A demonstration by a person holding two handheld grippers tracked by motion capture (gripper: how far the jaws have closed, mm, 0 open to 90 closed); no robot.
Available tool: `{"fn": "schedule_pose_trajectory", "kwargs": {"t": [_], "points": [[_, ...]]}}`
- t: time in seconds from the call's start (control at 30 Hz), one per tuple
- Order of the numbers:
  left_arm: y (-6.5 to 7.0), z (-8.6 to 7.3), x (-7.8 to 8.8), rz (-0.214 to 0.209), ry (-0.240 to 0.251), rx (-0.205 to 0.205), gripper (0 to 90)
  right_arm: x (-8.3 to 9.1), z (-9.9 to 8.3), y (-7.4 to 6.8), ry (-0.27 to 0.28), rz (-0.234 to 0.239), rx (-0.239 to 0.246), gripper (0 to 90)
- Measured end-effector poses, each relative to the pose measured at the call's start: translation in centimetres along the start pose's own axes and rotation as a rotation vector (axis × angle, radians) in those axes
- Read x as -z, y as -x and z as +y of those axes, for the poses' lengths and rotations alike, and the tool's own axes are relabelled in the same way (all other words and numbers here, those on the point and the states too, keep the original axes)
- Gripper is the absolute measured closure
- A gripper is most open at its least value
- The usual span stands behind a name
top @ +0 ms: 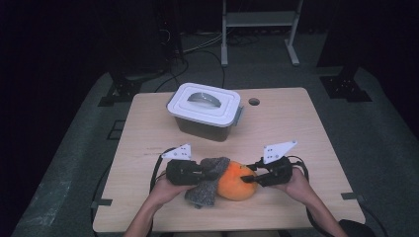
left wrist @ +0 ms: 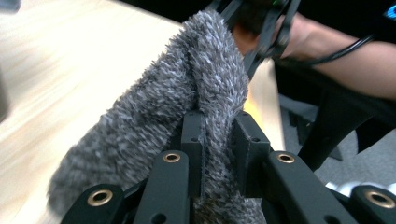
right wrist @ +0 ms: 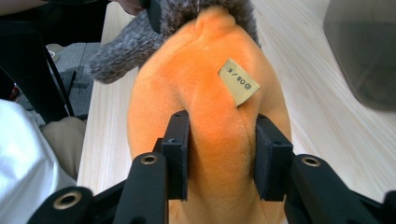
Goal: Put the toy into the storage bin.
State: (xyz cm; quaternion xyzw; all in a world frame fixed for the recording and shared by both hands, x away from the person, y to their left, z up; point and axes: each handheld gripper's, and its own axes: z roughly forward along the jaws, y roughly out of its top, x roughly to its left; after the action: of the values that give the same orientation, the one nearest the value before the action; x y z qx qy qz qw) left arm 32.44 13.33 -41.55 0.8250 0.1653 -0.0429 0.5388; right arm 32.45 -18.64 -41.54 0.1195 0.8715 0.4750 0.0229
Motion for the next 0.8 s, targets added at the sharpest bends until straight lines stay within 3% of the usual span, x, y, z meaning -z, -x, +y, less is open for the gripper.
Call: {"fn": "schedule_pose_trajectory", "kwargs": {"t": [0.1, 0.2, 0.27, 0.37, 0.4, 0.5, 0.6, 0.7, 0.8], "points": [[-0.2, -0.3, -0.3, -0.013, 0.004, 0.02, 76.4, 0.7, -0.5, 0.5, -0.013, -0.004, -0.028, 53.9], [0.5, 0.3, -0.8, -0.018, 0.0, -0.002, 76.4, 1.0, 0.2, 0.2, -0.057, -0.04, -0.053, 35.2], [0.8, 0.5, -1.1, -0.032, 0.0, -0.01, 76.4, 1.2, 1.1, -0.5, -0.086, -0.061, -0.027, 31.2], [1.4, 0.9, -1.6, -0.056, -0.003, -0.025, 76.4, 1.2, 1.7, -1.6, -0.061, -0.049, -0.014, 29.0], [1.6, 1.1, -1.7, -0.053, -0.008, -0.032, 76.4, 1.0, 1.8, -1.8, -0.075, -0.057, -0.005, 29.7], [1.6, 1.3, -1.5, -0.049, -0.001, -0.033, 76.4, 0.7, 1.5, -1.7, -0.079, -0.063, 0.017, 46.9], [1.8, 1.9, -1.0, -0.053, 0.028, -0.041, 76.3, 0.7, 1.0, -1.6, -0.039, -0.007, 0.045, 57.5], [2.0, 2.5, -0.6, -0.056, 0.042, -0.056, 76.3, 0.2, 1.4, -2.3, -0.006, 0.024, 0.123, 60.7], [2.0, 2.7, 0.2, -0.06, 0.07, -0.052, 76.3, 0.1, 1.5, -2.3, 0.031, 0.04, 0.127, 60.9]]}}
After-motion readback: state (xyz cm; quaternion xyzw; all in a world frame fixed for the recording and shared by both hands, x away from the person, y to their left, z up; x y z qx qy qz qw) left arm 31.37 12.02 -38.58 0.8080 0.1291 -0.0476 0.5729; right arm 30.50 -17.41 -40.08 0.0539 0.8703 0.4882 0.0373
